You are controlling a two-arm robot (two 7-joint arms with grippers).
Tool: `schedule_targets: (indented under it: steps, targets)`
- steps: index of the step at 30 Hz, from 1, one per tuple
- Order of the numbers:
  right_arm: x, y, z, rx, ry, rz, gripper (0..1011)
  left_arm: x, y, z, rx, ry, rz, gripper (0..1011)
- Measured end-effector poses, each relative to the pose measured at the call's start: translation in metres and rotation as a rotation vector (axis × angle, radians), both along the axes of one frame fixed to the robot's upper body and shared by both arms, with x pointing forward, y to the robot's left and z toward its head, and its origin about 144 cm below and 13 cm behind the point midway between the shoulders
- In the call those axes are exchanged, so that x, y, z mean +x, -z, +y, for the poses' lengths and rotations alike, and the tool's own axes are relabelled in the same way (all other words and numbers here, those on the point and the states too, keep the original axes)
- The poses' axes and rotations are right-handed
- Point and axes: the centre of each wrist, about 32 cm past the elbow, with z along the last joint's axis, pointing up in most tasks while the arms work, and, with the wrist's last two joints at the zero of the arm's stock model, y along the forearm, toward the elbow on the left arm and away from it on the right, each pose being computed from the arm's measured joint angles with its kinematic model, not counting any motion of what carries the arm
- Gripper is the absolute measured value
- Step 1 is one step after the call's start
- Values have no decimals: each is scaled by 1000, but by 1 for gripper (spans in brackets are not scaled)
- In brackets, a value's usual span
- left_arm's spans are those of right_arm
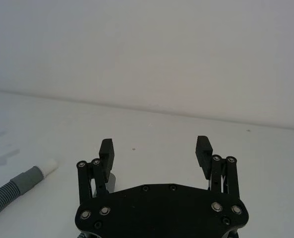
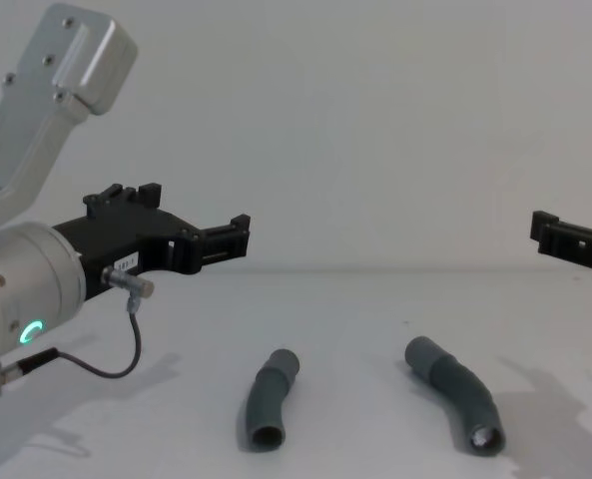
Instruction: Use both hands to pick up one end of the pipe from the table, align the ends, and insert them.
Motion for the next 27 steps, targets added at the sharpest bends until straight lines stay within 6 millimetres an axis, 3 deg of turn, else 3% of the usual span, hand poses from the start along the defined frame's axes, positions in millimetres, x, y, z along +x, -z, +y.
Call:
schedule_targets:
  steps: [27]
  targets:
    - [0,0,0,0,0,0,1002,0,0,0,0,0,0,1001]
